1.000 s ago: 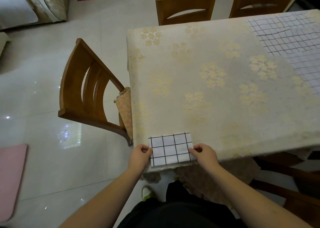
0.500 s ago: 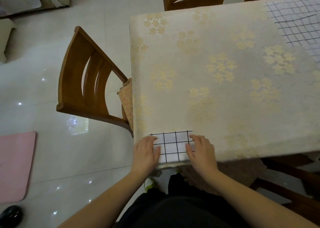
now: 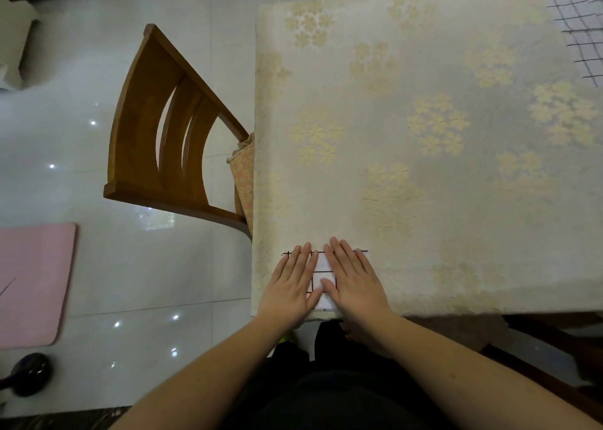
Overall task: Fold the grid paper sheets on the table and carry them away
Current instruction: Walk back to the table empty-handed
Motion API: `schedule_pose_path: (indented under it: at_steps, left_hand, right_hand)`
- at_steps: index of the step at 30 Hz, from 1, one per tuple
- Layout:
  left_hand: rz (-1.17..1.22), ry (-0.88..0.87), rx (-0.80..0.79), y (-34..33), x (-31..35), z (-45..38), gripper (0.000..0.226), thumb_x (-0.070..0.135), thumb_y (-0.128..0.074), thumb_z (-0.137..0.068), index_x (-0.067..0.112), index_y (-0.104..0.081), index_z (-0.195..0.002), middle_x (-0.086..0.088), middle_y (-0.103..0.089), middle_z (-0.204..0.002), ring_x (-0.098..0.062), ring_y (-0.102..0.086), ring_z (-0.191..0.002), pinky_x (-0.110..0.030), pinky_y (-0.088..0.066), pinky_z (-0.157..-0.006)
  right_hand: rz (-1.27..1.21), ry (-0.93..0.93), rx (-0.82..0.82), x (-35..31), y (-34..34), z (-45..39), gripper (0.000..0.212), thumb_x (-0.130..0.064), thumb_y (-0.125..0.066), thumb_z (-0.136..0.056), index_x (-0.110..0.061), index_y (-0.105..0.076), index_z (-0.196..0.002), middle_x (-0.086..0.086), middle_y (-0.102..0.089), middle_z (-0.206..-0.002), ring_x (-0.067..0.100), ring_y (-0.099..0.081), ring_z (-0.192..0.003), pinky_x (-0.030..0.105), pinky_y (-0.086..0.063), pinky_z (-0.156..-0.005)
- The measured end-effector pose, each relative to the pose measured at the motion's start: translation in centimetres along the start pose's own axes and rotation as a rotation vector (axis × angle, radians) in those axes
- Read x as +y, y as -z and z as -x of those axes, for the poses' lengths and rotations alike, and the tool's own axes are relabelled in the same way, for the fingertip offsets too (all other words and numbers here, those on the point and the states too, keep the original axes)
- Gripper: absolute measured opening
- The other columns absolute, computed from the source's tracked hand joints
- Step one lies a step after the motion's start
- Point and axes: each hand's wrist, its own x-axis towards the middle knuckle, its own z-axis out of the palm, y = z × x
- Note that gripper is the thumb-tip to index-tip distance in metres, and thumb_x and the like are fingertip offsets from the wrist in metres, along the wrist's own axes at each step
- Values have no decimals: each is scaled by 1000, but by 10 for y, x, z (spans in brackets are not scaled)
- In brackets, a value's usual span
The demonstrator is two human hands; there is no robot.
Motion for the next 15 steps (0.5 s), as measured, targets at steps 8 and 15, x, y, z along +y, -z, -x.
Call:
schedule_pose_path:
  at_steps: [8, 15]
  left_hand:
    - [-9, 141, -150, 12, -18, 18, 101, 80, -29, -86, 7, -17, -155, -10, -16, -162, -23, -9, -149, -40, -5, -117]
    - [-34, 146, -210, 17, -17, 13, 103, 82, -21, -85, 8, -6, -155, -12, -12, -162, -27, -11, -148, -41, -4, -117]
  right_hand:
    - [-16, -42, -11, 27, 9, 4, 71, -51, -31, -95, -16, -19, -155, 5, -16, -162, 19, -12, -149, 42, -11, -118]
    - [9, 20, -65, 32, 14, 0, 72, -52, -32, -93, -12, -26, -153, 10, -21, -161, 23, -18, -148, 46, -15, -118]
